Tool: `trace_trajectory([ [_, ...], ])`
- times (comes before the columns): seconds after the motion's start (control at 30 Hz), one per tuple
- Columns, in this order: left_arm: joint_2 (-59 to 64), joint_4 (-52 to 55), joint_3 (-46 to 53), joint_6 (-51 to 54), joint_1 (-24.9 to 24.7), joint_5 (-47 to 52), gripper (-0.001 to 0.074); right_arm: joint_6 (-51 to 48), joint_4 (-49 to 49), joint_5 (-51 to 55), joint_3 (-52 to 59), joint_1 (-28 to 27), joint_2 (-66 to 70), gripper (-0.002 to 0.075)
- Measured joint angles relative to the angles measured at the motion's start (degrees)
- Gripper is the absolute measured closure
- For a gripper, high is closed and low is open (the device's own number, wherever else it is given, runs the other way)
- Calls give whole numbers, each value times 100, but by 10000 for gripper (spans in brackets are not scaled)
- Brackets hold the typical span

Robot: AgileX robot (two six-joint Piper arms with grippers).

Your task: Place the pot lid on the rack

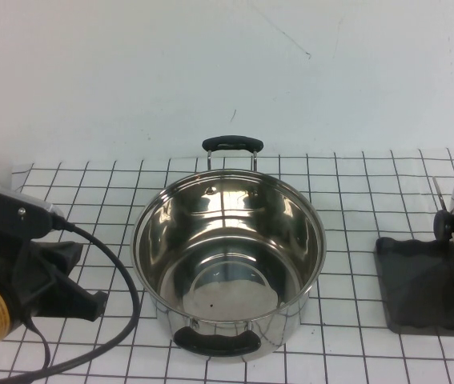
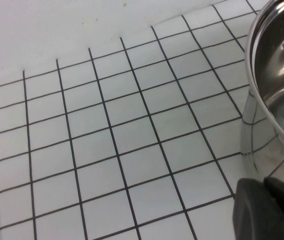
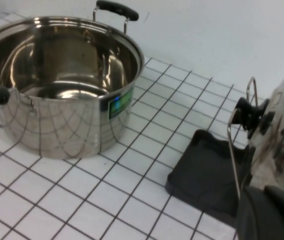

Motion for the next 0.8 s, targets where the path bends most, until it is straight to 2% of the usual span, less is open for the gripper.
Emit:
trace_trajectory([
  [0.1, 0, 0, 0, 0, 0, 0, 737, 104, -117, 149, 61, 0, 0, 727],
  [0.3, 0, 0, 0, -22, 0, 0, 737, 502, -1016, 200, 69, 0, 0, 727],
  [0.5, 0, 0, 0, -45, 0, 0, 737, -42, -1422, -972, 83, 0, 0, 727],
  [0.8, 0, 0, 0, -45, 0, 0, 737, -122, -1420, -2839, 680, 0, 10, 727],
])
